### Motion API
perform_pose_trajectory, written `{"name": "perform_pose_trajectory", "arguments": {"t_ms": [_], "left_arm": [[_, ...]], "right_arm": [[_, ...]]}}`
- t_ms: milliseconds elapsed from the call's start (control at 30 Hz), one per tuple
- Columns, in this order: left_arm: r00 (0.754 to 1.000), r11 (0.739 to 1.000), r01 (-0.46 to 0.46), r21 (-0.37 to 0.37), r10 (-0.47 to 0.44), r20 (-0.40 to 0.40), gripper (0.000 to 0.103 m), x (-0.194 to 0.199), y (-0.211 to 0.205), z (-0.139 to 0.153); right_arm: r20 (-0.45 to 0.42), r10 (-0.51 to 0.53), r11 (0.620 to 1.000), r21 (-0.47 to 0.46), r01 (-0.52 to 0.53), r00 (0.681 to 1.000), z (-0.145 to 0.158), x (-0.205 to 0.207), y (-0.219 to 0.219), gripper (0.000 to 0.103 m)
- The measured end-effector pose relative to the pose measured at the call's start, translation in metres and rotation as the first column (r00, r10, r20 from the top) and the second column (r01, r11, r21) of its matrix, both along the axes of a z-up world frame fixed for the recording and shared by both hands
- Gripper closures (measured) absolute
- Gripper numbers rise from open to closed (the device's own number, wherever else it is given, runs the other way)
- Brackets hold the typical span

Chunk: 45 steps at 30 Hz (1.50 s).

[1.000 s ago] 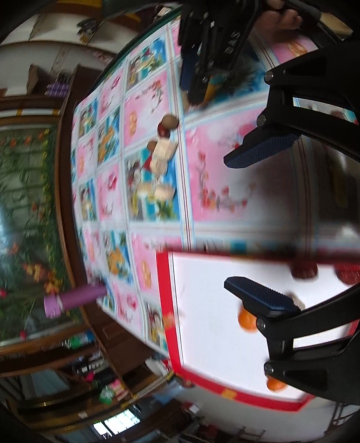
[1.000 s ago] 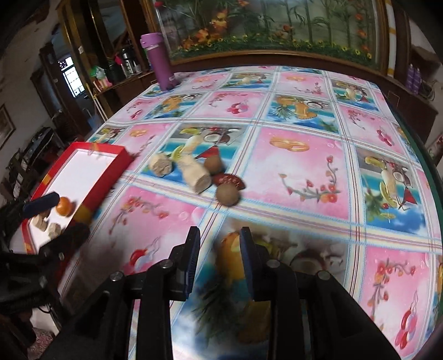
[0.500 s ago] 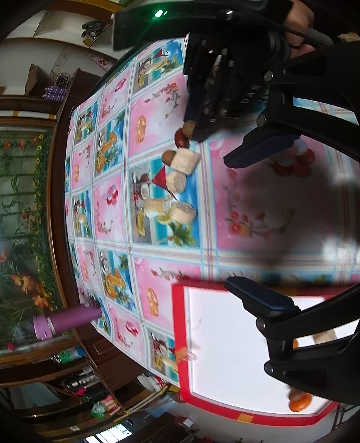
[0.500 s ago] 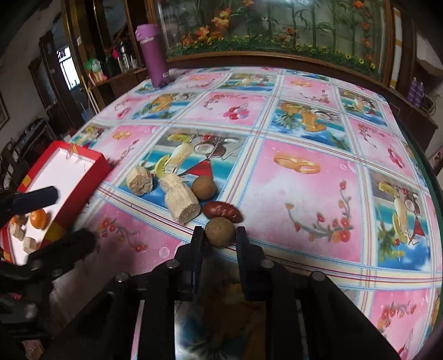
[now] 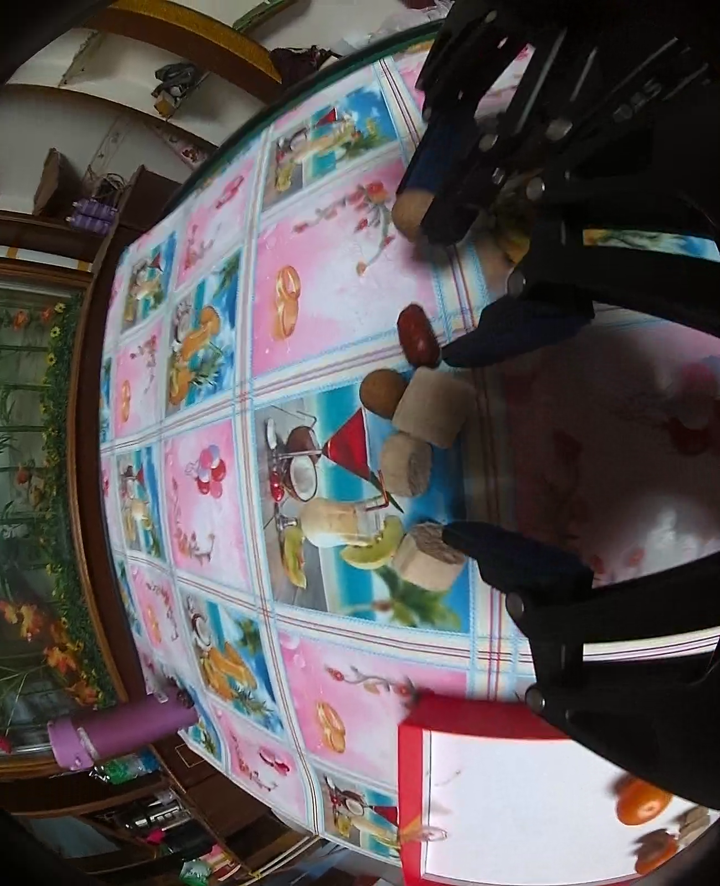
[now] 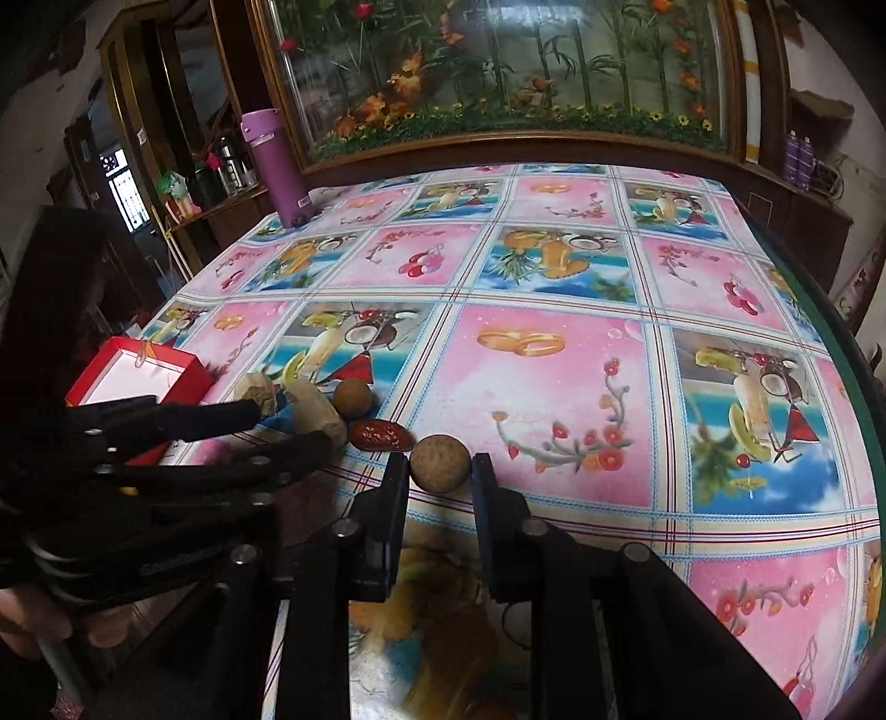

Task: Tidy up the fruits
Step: 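Grasp a brown ball with the right gripper while the left gripper grasps a pale cake piece, then carry the ball and cake piece into the tray and open both grippers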

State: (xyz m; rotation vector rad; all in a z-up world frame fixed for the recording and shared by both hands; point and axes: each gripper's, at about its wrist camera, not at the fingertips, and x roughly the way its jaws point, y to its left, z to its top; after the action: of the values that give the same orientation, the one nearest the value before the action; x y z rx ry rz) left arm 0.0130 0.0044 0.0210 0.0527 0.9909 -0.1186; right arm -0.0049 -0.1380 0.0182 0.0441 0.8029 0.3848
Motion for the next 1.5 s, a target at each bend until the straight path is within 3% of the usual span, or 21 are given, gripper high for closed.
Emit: {"name": "perform_pose_trajectory", "arguments": {"t_ms": [133, 300, 633, 933, 1200, 1500], "left_arm": [[1.000, 0.999, 0.017, -0.027, -0.018, -0.020, 0.047, 0.007, -0.002, -0.007], [0.999, 0.998, 0.032, -0.051, -0.032, -0.004, 0.073, 0.010, -0.005, -0.007], [0.998, 0.996, 0.018, -0.089, -0.012, 0.062, 0.073, -0.035, 0.017, 0.022], [0.989, 0.998, -0.041, -0.057, 0.048, 0.140, 0.073, -0.085, 0.051, 0.045], [0.967, 0.988, -0.149, -0.038, 0.154, 0.204, 0.073, -0.114, 0.101, 0.057], [0.927, 0.958, -0.284, -0.030, 0.282, 0.246, 0.073, -0.143, 0.159, 0.057]], "right_arm": [[-0.008, -0.003, 1.000, 0.008, 0.003, 1.000, -0.001, 0.001, 0.000, 0.081], [-0.001, -0.001, 1.000, 0.024, 0.001, 1.000, 0.000, -0.001, -0.001, 0.081], [0.002, 0.032, 0.996, 0.089, -0.032, 0.999, 0.010, -0.011, 0.012, 0.082], [0.047, 0.118, 0.990, 0.078, -0.121, 0.992, 0.035, -0.032, 0.061, 0.082], [0.063, 0.226, 0.973, 0.030, -0.228, 0.972, 0.046, -0.054, 0.121, 0.082], [0.050, 0.328, 0.945, -0.014, -0.328, 0.943, 0.040, -0.075, 0.182, 0.082]]}}
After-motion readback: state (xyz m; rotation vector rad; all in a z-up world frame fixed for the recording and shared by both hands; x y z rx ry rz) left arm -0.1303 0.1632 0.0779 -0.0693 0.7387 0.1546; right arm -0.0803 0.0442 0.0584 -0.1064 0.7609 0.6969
